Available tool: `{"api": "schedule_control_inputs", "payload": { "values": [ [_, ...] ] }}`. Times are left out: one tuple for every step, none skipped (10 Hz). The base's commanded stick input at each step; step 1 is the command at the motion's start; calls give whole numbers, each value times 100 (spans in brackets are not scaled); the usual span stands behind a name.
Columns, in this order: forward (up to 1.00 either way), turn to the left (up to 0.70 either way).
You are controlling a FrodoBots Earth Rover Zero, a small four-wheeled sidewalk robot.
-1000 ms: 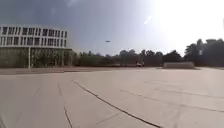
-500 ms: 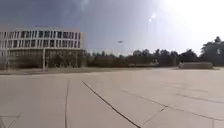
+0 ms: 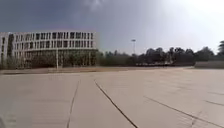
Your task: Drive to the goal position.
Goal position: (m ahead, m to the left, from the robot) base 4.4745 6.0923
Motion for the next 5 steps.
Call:
{"api": "schedule_control_inputs", "payload": {
  "values": [
    [70,0],
    [70,0],
    [70,3],
    [70,28],
    [70,32]
  ]
}}
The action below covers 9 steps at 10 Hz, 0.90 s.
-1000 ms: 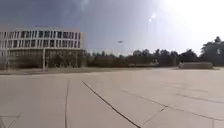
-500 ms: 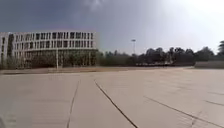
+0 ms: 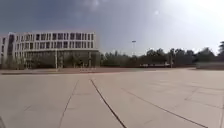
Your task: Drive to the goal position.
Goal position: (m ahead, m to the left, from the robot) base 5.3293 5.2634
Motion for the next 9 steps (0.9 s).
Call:
{"api": "schedule_control_inputs", "payload": {
  "values": [
    [70,35],
    [70,35],
    [70,35],
    [70,35],
    [70,35],
    [70,35],
    [70,25],
    [70,8],
    [70,2]
  ]
}}
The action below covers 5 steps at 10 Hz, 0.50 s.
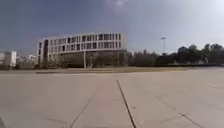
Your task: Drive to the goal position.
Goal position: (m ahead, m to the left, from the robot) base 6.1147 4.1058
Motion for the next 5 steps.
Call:
{"api": "schedule_control_inputs", "payload": {
  "values": [
    [70,2],
    [70,2],
    [70,2],
    [70,2],
    [70,2]
  ]
}}
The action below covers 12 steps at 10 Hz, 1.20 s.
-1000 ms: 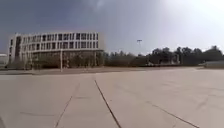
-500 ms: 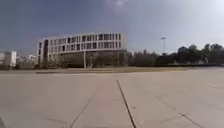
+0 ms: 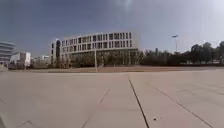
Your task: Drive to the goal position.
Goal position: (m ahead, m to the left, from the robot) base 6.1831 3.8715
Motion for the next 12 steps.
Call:
{"api": "schedule_control_inputs", "payload": {
  "values": [
    [70,2],
    [70,2],
    [70,2],
    [70,2],
    [70,2],
    [70,2],
    [70,2],
    [70,2],
    [70,2],
    [70,2],
    [70,2],
    [70,2]
  ]
}}
